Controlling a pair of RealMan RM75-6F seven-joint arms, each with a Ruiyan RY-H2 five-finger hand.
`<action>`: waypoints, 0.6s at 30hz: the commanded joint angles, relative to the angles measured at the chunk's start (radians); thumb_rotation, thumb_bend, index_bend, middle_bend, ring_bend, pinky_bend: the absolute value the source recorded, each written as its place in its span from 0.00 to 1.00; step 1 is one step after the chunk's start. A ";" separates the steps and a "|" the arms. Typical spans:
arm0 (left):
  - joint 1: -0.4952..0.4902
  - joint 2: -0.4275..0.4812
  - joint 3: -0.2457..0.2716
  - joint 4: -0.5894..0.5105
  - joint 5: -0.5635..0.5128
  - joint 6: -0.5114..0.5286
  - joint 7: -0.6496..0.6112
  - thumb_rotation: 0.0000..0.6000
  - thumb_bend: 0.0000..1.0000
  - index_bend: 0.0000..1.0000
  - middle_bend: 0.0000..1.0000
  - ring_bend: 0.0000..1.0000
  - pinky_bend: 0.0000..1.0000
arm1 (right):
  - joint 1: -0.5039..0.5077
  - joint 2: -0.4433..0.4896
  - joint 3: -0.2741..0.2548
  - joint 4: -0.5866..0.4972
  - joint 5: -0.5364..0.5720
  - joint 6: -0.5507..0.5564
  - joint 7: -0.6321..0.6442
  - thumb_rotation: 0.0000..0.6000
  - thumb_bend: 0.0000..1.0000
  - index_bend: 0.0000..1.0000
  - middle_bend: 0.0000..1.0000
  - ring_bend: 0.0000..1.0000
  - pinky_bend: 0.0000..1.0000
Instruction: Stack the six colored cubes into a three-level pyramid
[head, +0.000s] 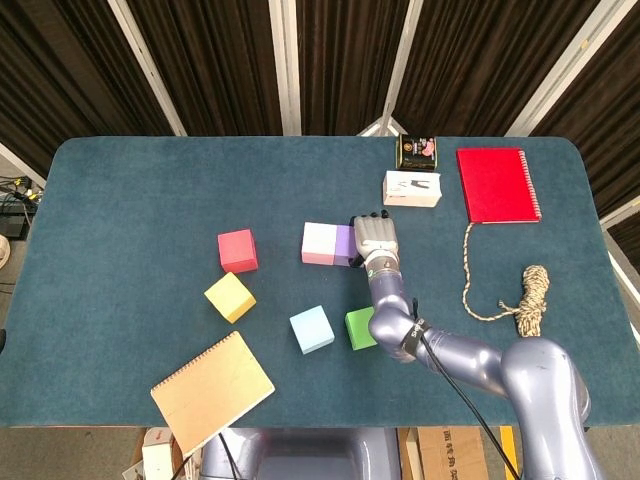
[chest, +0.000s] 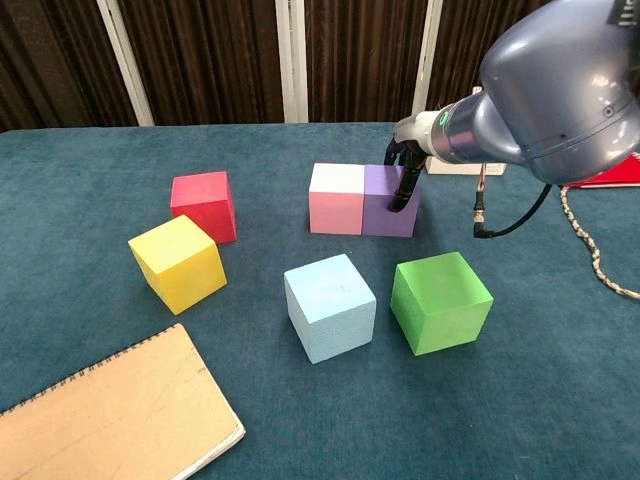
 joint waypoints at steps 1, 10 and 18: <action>0.000 0.000 0.000 0.000 0.001 0.000 0.001 1.00 0.36 0.09 0.00 0.00 0.03 | 0.001 0.001 0.000 0.000 0.003 0.000 -0.003 1.00 0.43 0.33 0.24 0.13 0.00; -0.001 -0.001 0.000 0.000 0.000 0.000 0.003 1.00 0.36 0.09 0.00 0.00 0.03 | 0.005 0.010 -0.009 -0.006 0.026 -0.007 -0.028 1.00 0.43 0.27 0.20 0.10 0.00; 0.001 -0.001 -0.001 -0.002 -0.003 0.001 0.004 1.00 0.36 0.09 0.00 0.00 0.03 | 0.010 0.019 -0.011 -0.016 0.031 -0.008 -0.035 1.00 0.43 0.21 0.18 0.08 0.00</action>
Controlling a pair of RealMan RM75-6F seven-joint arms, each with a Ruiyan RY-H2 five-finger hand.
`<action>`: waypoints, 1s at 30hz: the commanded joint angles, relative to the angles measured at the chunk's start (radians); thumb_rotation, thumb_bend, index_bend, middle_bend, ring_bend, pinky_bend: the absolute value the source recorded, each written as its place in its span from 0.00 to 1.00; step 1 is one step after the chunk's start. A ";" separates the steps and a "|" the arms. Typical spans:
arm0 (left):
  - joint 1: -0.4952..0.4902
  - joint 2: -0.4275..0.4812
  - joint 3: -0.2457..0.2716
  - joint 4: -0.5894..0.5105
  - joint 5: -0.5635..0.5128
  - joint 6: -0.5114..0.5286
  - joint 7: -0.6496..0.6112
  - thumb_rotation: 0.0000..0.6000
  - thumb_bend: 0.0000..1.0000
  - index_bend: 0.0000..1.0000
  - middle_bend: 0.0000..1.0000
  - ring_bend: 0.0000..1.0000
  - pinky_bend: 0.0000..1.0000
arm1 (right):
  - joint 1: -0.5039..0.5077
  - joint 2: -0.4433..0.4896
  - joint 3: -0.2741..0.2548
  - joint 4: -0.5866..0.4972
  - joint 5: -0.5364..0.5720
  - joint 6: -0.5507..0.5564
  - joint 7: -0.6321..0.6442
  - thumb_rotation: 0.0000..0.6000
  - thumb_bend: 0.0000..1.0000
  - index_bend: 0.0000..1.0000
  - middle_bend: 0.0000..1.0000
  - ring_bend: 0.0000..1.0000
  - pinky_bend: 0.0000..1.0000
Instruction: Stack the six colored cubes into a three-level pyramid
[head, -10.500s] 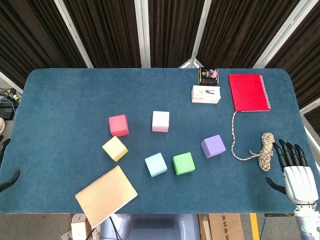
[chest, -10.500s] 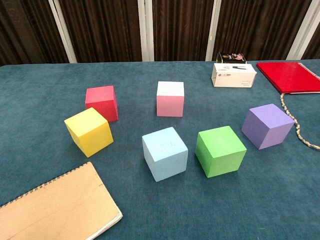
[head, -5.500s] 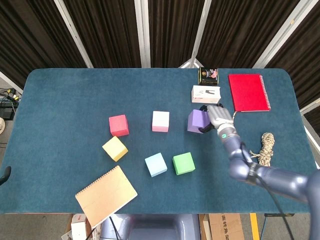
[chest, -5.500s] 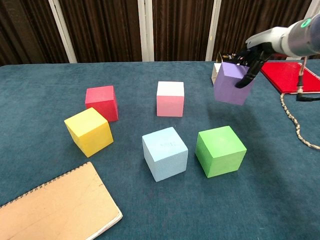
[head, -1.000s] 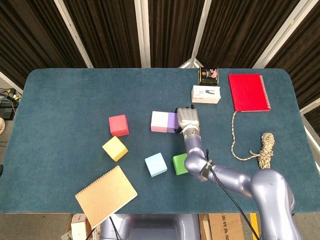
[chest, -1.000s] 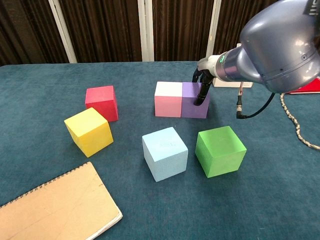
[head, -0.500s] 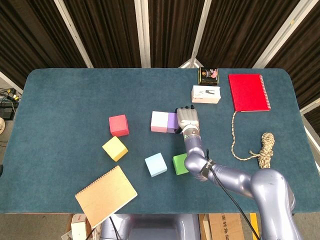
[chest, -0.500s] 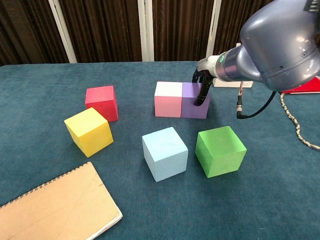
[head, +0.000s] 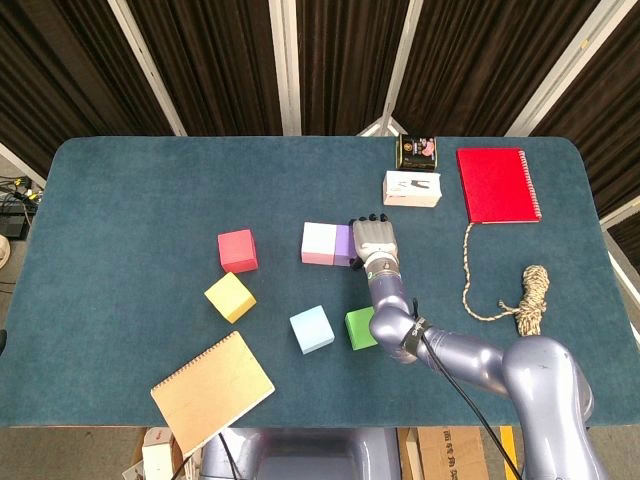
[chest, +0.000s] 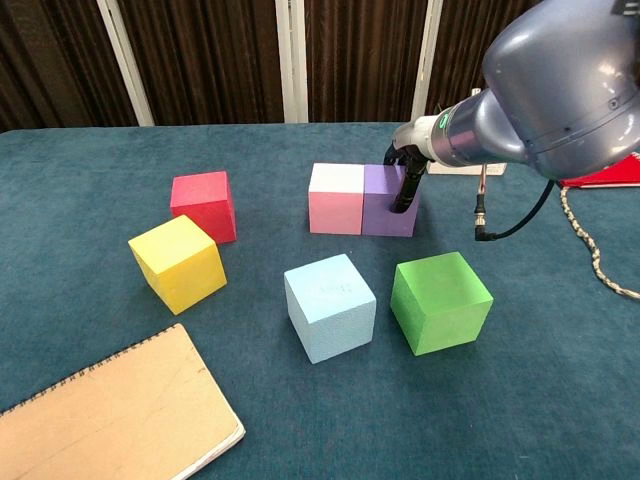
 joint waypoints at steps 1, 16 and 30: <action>0.000 0.000 0.000 0.000 0.001 0.000 0.000 1.00 0.36 0.09 0.00 0.00 0.03 | 0.001 0.003 0.000 -0.004 -0.001 0.001 0.000 1.00 0.43 0.21 0.18 0.08 0.00; -0.001 0.000 0.002 -0.001 0.001 -0.002 0.000 1.00 0.36 0.09 0.00 0.00 0.03 | 0.010 0.032 -0.017 -0.041 0.036 -0.010 -0.032 1.00 0.43 0.18 0.16 0.04 0.00; 0.002 0.003 0.002 -0.003 0.004 0.002 -0.007 1.00 0.36 0.09 0.00 0.00 0.03 | 0.014 0.009 -0.019 -0.027 0.011 0.023 -0.004 1.00 0.43 0.18 0.16 0.04 0.00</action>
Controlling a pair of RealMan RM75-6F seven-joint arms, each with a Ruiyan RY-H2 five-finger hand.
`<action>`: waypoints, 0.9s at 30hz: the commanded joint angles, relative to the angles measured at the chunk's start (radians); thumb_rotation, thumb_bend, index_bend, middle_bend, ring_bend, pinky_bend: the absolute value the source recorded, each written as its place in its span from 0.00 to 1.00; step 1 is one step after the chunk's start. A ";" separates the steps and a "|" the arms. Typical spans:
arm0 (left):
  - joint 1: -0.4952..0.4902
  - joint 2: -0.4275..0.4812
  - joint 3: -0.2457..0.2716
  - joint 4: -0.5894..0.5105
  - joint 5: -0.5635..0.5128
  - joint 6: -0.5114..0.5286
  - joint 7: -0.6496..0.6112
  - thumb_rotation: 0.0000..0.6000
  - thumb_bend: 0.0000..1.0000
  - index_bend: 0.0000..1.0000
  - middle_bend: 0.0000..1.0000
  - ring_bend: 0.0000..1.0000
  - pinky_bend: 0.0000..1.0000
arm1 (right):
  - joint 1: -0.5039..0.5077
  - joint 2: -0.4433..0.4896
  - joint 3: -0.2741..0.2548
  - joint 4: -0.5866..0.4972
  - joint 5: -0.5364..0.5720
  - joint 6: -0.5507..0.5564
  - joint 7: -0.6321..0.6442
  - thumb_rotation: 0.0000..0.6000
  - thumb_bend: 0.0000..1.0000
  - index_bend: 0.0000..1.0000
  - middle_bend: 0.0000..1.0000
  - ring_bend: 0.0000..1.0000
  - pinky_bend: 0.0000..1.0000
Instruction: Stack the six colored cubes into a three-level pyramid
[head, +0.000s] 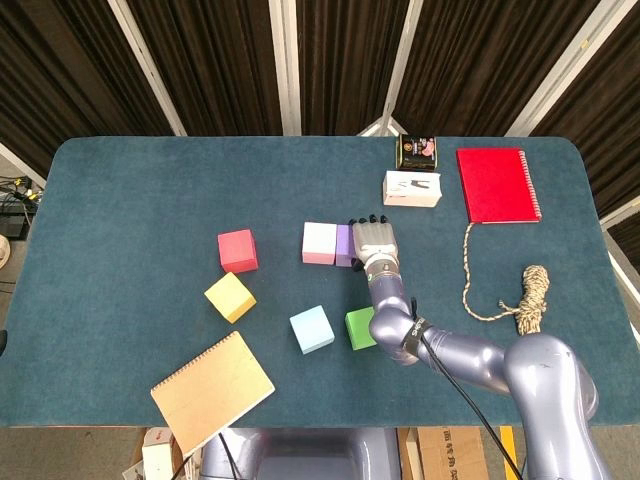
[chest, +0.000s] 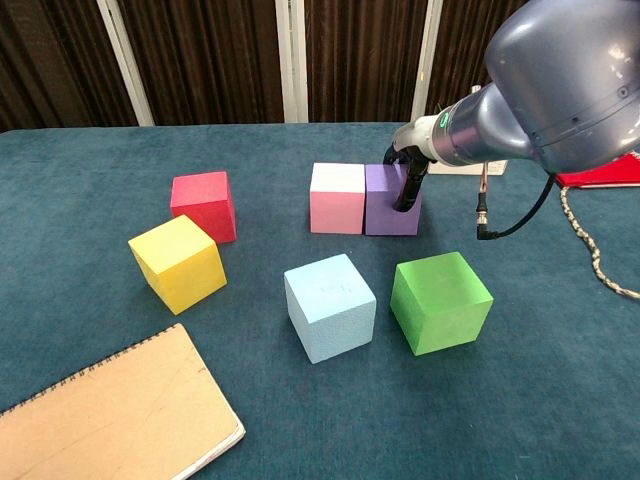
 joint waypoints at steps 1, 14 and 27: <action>0.000 0.001 0.000 0.000 -0.001 -0.001 -0.002 1.00 0.36 0.09 0.00 0.00 0.03 | -0.003 -0.010 0.003 0.007 -0.018 0.010 0.014 1.00 0.43 0.18 0.16 0.04 0.00; 0.000 0.002 0.001 0.001 0.000 -0.003 -0.005 1.00 0.36 0.09 0.00 0.00 0.03 | -0.004 -0.016 0.002 0.007 -0.025 0.010 0.007 1.00 0.42 0.17 0.16 0.04 0.00; -0.001 0.001 0.001 0.001 0.001 -0.005 -0.003 1.00 0.36 0.09 0.00 0.00 0.03 | -0.006 -0.029 0.004 0.022 -0.033 0.011 0.009 1.00 0.39 0.14 0.14 0.03 0.00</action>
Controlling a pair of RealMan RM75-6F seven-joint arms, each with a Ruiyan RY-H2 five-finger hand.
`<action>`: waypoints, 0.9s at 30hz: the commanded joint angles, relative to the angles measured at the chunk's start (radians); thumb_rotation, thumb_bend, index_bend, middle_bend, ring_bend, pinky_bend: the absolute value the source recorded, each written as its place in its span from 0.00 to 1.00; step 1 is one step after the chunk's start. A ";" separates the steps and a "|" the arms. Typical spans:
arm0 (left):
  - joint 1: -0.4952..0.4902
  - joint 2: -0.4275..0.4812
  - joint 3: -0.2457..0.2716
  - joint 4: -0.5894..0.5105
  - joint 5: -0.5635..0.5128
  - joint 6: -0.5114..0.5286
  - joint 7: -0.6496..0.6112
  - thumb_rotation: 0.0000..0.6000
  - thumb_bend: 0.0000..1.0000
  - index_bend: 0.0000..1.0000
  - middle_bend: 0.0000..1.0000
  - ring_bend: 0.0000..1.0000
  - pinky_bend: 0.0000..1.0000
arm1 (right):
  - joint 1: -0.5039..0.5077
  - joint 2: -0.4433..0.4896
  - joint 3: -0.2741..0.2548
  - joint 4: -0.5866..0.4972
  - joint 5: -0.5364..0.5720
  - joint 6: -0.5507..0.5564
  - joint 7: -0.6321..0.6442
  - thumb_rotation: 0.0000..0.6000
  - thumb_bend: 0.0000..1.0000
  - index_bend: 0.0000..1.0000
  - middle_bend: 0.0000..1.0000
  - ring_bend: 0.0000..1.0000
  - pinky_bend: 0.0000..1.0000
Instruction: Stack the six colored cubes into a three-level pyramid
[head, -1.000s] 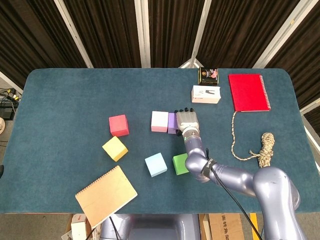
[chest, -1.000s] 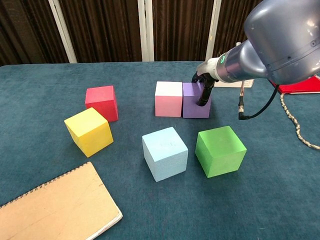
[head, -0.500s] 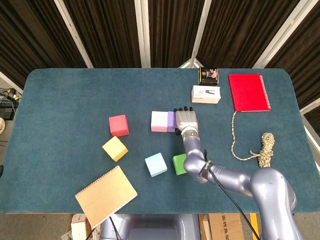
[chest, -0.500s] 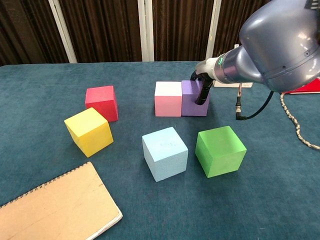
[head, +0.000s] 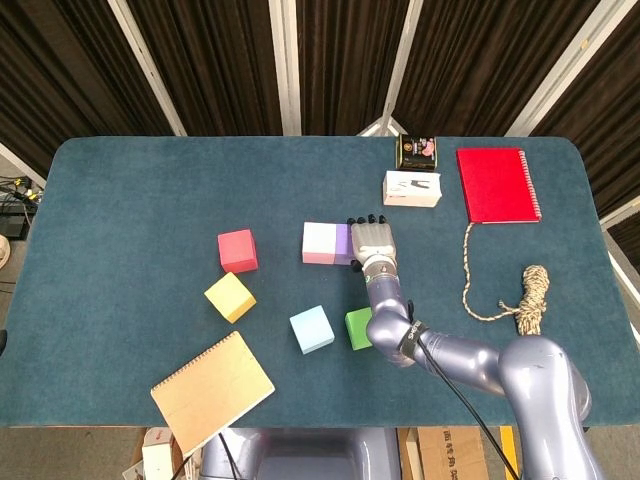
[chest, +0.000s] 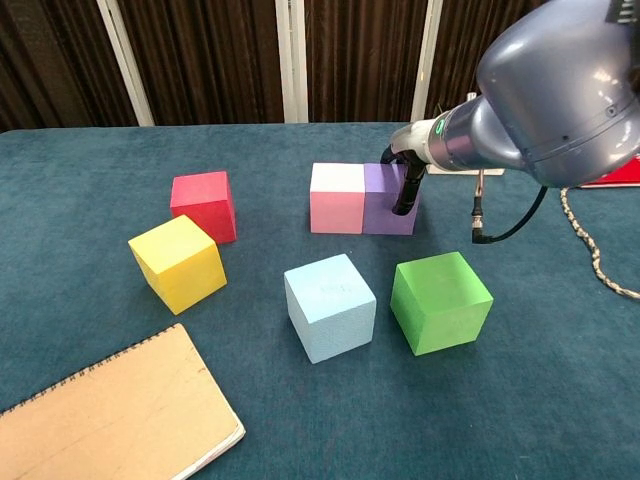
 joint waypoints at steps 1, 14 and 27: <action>-0.001 -0.001 0.001 0.000 0.000 -0.001 0.002 1.00 0.36 0.09 0.00 0.00 0.03 | -0.001 -0.003 0.001 0.003 -0.006 0.000 0.002 1.00 0.38 0.13 0.14 0.02 0.00; -0.001 -0.001 0.001 0.000 0.000 -0.001 0.001 1.00 0.36 0.09 0.00 0.00 0.03 | 0.004 0.017 0.000 -0.026 0.017 -0.008 -0.024 1.00 0.27 0.00 0.03 0.00 0.00; -0.002 -0.002 0.002 0.000 0.001 -0.004 0.004 1.00 0.36 0.10 0.00 0.00 0.03 | -0.004 0.066 0.017 -0.097 -0.003 0.006 0.008 1.00 0.27 0.00 0.00 0.00 0.00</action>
